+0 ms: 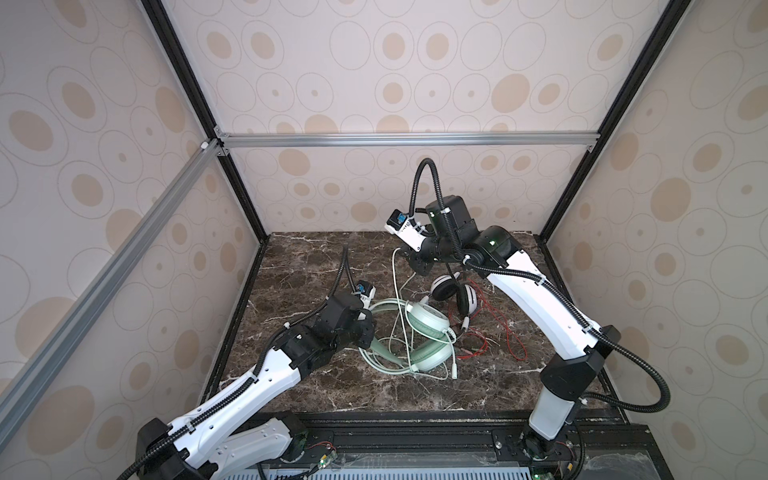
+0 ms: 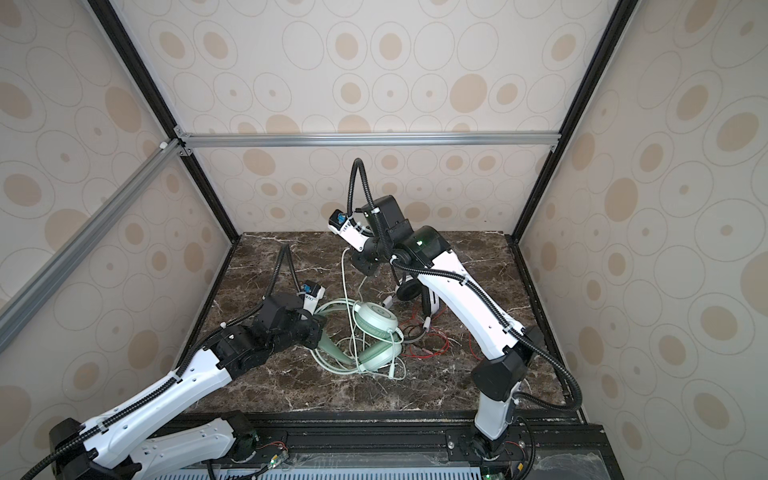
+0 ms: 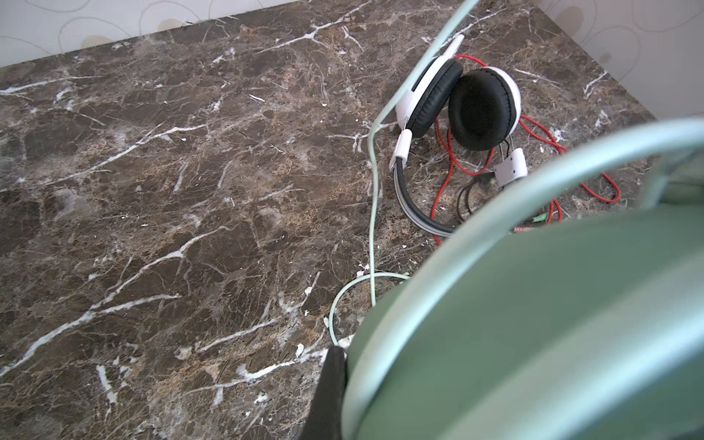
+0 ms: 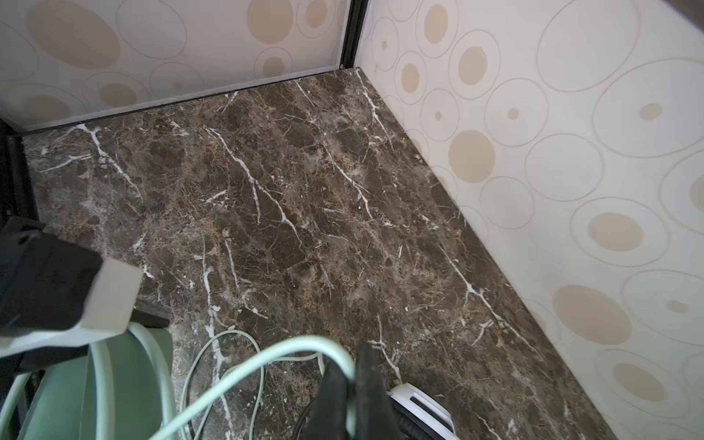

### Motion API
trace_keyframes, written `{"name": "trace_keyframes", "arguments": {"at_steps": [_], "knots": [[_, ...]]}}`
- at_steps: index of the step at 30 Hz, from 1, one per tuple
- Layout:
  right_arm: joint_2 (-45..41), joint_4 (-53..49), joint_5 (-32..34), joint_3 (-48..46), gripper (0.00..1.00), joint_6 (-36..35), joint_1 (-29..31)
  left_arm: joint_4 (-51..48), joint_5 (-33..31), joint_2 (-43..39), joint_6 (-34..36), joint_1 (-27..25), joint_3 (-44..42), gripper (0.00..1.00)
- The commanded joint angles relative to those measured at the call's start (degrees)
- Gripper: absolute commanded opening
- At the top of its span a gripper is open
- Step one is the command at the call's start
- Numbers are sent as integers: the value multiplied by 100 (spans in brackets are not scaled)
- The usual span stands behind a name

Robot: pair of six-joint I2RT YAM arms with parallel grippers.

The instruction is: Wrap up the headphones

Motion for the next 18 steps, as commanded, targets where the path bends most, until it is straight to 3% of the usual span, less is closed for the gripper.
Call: {"name": "trace_keyframes", "arguments": {"at_steps": [1,8,13,18], "knots": [[-60,142,-326,81,0,287,-159,97,98,-156,43,-93,230,0],[-706,1242,-612,-1492,0,911,-688,-31,-18,-337,-10,-93,251,0],[-887,1706,-1492,-2194,0,1464,-1257,-299,-224,-469,-12,-94,421,0],[-763,2267,-2446,-2617,3,1626,-1280,-195,244,-676,-122,-92,637,0]]}}
